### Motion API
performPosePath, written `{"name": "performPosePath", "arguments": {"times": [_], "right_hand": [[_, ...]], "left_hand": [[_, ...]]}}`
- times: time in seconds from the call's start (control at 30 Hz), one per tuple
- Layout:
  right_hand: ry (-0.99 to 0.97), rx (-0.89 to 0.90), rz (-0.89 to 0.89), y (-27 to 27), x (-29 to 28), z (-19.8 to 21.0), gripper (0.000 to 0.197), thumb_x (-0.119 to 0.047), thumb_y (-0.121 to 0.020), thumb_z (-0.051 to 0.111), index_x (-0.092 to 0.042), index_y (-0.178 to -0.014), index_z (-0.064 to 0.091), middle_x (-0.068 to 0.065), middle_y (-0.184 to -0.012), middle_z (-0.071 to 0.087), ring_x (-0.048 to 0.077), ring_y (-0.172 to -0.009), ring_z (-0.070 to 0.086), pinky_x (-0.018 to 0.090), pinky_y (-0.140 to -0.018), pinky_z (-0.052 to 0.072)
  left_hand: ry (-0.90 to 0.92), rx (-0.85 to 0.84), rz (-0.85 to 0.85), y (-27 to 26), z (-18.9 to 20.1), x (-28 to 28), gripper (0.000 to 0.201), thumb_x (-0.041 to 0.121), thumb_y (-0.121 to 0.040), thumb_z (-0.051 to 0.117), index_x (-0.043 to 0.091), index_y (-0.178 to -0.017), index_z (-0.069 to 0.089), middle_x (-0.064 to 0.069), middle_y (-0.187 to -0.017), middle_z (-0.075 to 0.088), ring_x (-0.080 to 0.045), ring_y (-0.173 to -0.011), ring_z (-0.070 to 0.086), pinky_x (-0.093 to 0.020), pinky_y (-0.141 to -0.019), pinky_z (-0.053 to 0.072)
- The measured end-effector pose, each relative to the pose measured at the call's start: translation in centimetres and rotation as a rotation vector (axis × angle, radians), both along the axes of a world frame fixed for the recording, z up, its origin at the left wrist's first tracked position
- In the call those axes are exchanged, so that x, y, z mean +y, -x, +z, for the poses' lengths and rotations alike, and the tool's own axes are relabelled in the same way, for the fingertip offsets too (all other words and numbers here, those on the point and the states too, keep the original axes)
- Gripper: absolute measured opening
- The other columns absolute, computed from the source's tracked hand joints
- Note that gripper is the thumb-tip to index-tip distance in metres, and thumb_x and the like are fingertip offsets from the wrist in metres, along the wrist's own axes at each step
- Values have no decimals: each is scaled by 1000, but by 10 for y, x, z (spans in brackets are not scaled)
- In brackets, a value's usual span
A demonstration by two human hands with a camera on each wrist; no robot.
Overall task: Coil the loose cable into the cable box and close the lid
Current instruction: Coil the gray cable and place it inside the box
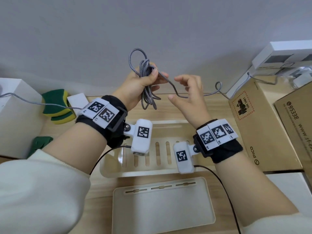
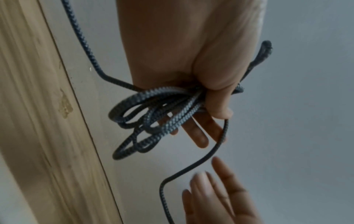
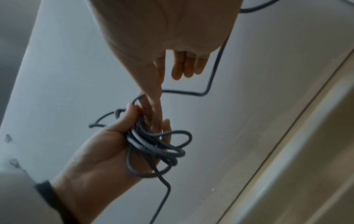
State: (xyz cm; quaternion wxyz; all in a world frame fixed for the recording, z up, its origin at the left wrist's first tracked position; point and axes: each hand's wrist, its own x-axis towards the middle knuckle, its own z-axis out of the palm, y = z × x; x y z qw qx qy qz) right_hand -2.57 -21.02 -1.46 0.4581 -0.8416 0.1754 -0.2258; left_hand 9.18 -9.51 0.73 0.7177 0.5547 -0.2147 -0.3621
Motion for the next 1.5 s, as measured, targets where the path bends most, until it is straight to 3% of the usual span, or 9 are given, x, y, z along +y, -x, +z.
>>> {"name": "performPosePath", "arguments": {"times": [0.17,0.33,0.43,0.93,1.1,1.17,1.27,1.4,1.5], "right_hand": [[116,130,324,19,5,8,13,-15,-73,71,-20,-78,61,-12,-78,52,0,-73,46,20,-70,38],[535,843,372,16,2,-22,34,-25,-84,59,-26,-118,53,-2,-119,60,21,-115,49,41,-101,30],[582,963,292,6,-9,-31,17,-28,-90,50,-20,-100,61,5,-99,68,26,-94,60,37,-84,41],[394,878,5,-77,-62,-37,20,-31,-89,48,-17,-95,62,9,-83,64,32,-83,62,31,-65,44],[202,845,209,-51,-63,-13,47,-34,-88,52,-20,-132,47,4,-140,50,23,-128,45,35,-104,35],[141,843,295,-29,-64,2,41,-36,-87,56,-24,-126,53,-1,-131,57,17,-122,51,34,-105,36],[46,648,175,-2,-67,15,24,-26,-82,65,-27,-105,64,-5,-94,67,6,-91,60,28,-90,43],[363,689,-138,13,-80,2,38,-29,-76,69,-33,-113,58,-4,-112,56,19,-114,49,43,-104,29],[184,818,-246,22,-93,-13,28,-27,-76,68,-29,-102,57,0,-114,61,23,-112,53,44,-105,32]], "left_hand": [[78,-37,0,2,4,-1,14,8,-88,49,20,-82,45,8,-72,72,-4,-45,47,-17,-51,39],[20,-90,52,7,9,-6,17,6,-91,46,22,-85,48,8,-65,69,-5,-42,40,-19,-49,37],[-33,-128,57,8,9,-7,19,6,-91,46,24,-88,53,9,-63,68,-6,-43,39,-19,-49,37],[-194,-299,-17,-16,-13,-13,19,3,-91,45,19,-80,48,4,-82,65,-7,-43,37,-14,-48,37],[-421,-433,-68,-15,-33,-16,5,8,-91,47,10,-90,52,11,-49,51,-2,-40,36,-13,-45,33],[-492,-530,-100,-16,-40,-17,3,12,-90,50,12,-92,53,7,-63,51,-1,-50,46,-15,-51,38],[-588,-684,-291,-13,-47,-21,5,11,-87,54,11,-92,52,-18,-94,63,-28,-88,60,-37,-81,48],[-736,-770,-558,-6,-57,-26,8,8,-85,55,12,-91,50,-19,-101,66,-33,-97,60,-41,-86,45],[-820,-782,-678,-5,-65,-28,7,15,-87,54,17,-92,49,-9,-92,69,-26,-89,59,-33,-81,46]]}}
